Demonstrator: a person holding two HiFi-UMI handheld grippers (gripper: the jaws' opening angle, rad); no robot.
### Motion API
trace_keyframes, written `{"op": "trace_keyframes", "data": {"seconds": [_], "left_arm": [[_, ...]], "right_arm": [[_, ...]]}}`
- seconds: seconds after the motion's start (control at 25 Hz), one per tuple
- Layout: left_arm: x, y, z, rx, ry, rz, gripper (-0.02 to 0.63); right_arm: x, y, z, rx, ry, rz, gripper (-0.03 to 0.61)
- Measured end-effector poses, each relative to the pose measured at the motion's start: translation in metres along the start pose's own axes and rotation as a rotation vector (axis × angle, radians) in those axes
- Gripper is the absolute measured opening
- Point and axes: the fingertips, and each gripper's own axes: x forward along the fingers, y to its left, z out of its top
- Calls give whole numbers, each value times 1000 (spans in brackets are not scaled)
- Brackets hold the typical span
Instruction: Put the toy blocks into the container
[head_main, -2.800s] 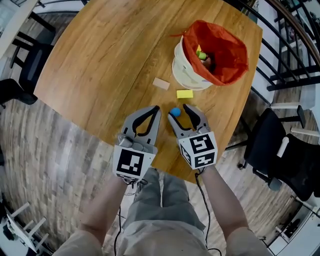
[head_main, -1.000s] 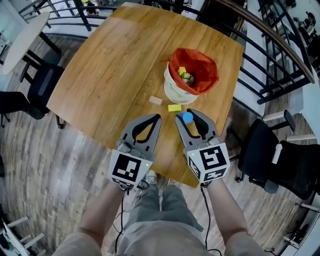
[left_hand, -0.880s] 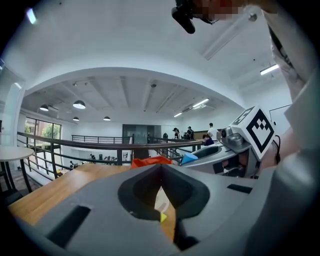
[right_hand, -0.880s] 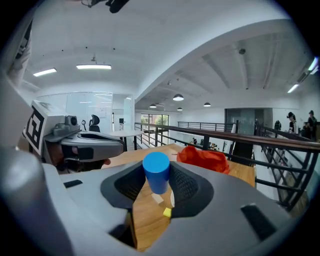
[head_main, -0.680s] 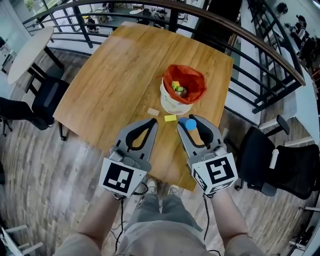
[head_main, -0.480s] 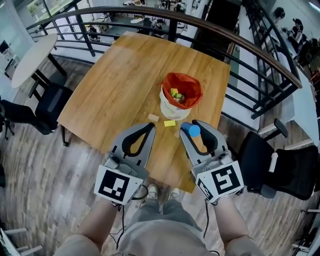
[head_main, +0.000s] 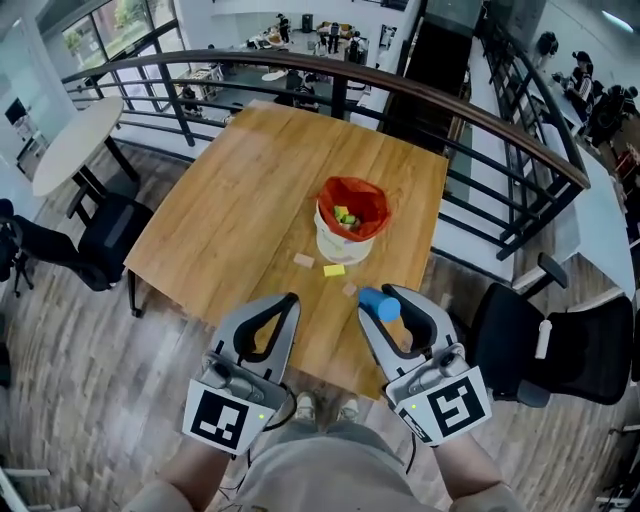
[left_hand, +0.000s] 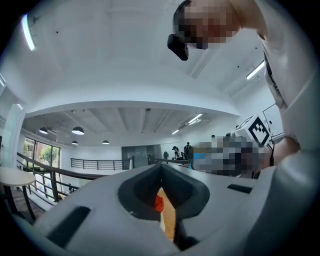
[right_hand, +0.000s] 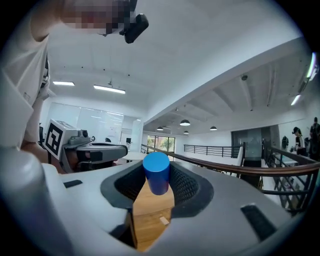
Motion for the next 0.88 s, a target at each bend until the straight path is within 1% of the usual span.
{"op": "trace_keyframes", "data": {"seconds": [0.12,0.32,0.48,0.72,0.88], "left_arm": [[-7,-9,3,-7,-4,-1,12],[-12,-21,-2,-18,6,-3,11],[-9,-26,-4,-30,14,-8,11],[-5,-32,-7,-39,25,-14,11],[2,-30,-6,-40,25,-9,12]], "right_arm": [[-13,3,-1,0,1,-7,152],[-27,9,-12,56,13,-9,152],[-28,7,-17,73,23,-6,152],[-29,8,-12,73,12,9,152],[-25,-7,-1,47,-6,-14,152]]}}
